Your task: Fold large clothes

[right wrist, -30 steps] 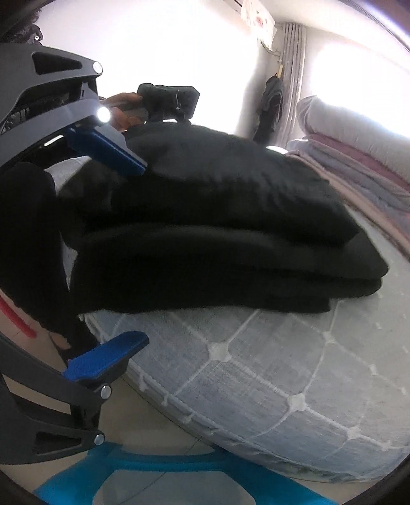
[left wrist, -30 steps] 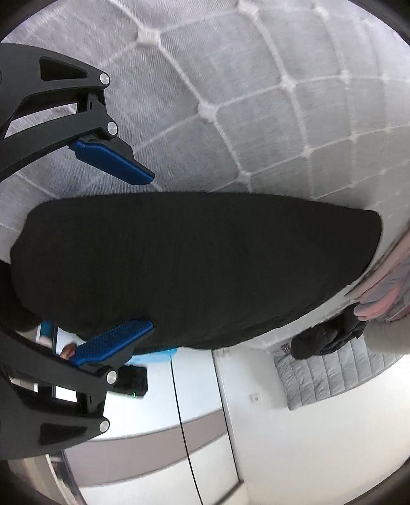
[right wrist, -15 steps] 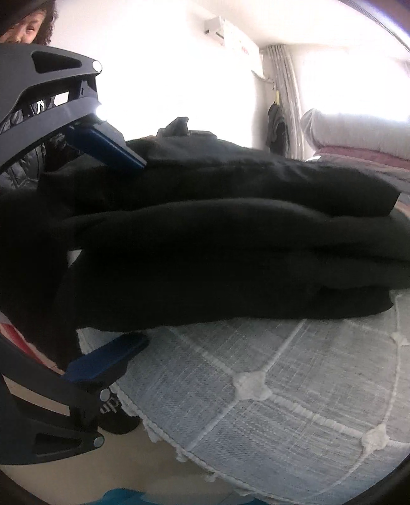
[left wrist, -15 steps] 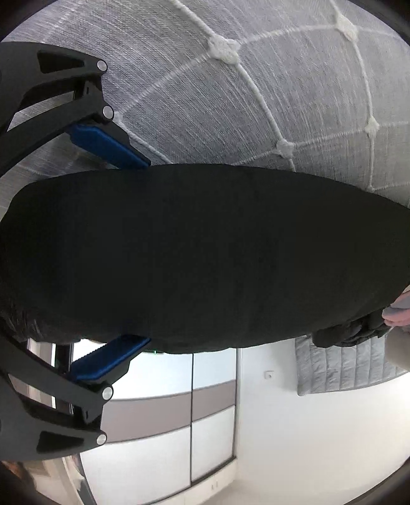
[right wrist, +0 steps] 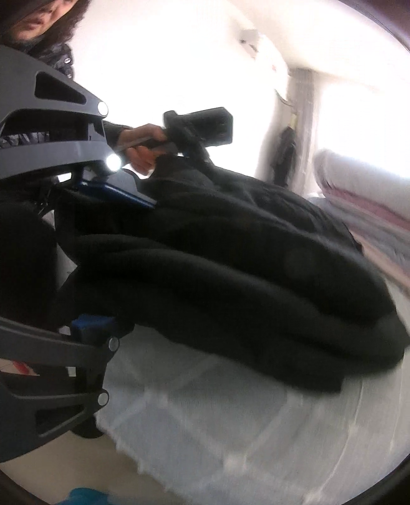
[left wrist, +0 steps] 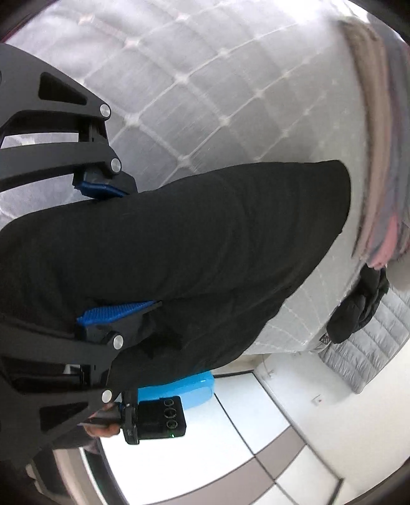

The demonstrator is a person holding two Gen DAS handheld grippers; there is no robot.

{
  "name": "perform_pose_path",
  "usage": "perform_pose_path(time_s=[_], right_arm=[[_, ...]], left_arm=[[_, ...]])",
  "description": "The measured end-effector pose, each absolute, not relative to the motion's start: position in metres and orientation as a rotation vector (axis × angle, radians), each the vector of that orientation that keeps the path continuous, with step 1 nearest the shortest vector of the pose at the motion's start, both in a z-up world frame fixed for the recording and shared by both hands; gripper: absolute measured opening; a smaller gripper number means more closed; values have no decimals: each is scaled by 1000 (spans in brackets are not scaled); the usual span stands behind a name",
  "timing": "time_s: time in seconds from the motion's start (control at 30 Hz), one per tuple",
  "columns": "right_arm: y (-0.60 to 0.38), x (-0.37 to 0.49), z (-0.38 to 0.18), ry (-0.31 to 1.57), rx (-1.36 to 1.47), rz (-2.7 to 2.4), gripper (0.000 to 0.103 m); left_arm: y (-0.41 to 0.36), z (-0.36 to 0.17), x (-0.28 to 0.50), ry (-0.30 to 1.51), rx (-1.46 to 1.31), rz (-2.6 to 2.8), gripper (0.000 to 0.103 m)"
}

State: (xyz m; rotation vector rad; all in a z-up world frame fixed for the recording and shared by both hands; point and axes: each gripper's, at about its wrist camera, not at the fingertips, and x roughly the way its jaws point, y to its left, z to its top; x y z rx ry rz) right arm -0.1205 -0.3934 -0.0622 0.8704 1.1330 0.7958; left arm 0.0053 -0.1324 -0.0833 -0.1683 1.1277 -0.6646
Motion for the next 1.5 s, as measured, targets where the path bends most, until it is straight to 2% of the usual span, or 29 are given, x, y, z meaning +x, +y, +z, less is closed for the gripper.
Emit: perform_pose_path(time_s=[0.17,0.27,0.33,0.43,0.5,0.63,0.7,0.8,0.83,0.9,0.93,0.97,1.03,1.07,1.13,1.17,1.2,1.3,1.37,1.47,1.5], right_arm=[[-332,-117,-64,1231,745,904,55],[-316,-114,-71,1307,704,920,64],[-325,-115,-68,1297,702,871,65],[-354,-117,-39,1181,722,750,66],[-363,-114,-3,1040,761,747,74],[-330,-95,46,924,738,912,81],[-290,-78,52,974,682,992,82],[-240,-62,20,1180,486,912,81],[-234,-59,2,1246,414,836,74],[-253,-54,-27,1286,499,762,34],[-260,-54,-32,1286,552,737,22],[-272,-56,-36,1285,587,700,3],[-282,-63,-33,1267,642,689,3],[-282,-68,-23,1251,608,679,7],[-278,-71,4,1181,546,681,37],[-276,-71,23,1113,526,667,76],[-272,-68,43,1036,508,654,86],[-263,-44,75,959,456,637,86],[-252,-11,75,983,367,556,86],[-246,35,6,1220,198,297,86],[-248,44,-24,1293,216,295,93]], left_arm=[[-97,-70,1,1185,-105,-638,52],[-56,-84,-16,1233,-161,-638,53],[-29,-100,-23,1264,-267,-634,56],[-1,-115,-24,1234,-410,-633,59],[9,-121,-20,1216,-515,-643,61],[9,-123,-23,1216,-476,-652,66],[2,-121,-24,1242,-363,-651,72],[5,-109,-30,1233,-291,-662,73],[11,-104,-34,1217,-278,-672,74],[28,-99,-41,1181,-258,-632,78],[36,-98,-45,1164,-251,-609,78],[47,-96,-46,1133,-260,-587,79],[65,-92,-40,1084,-357,-574,79],[70,-89,-38,1060,-395,-564,79],[78,-78,-25,979,-476,-546,85],[77,-74,-15,942,-509,-545,87],[72,-70,-5,912,-531,-549,87],[52,-63,17,849,-566,-566,87],[35,-65,40,826,-590,-540,87],[17,-72,62,806,-620,-517,87],[14,-77,66,801,-625,-522,87]])
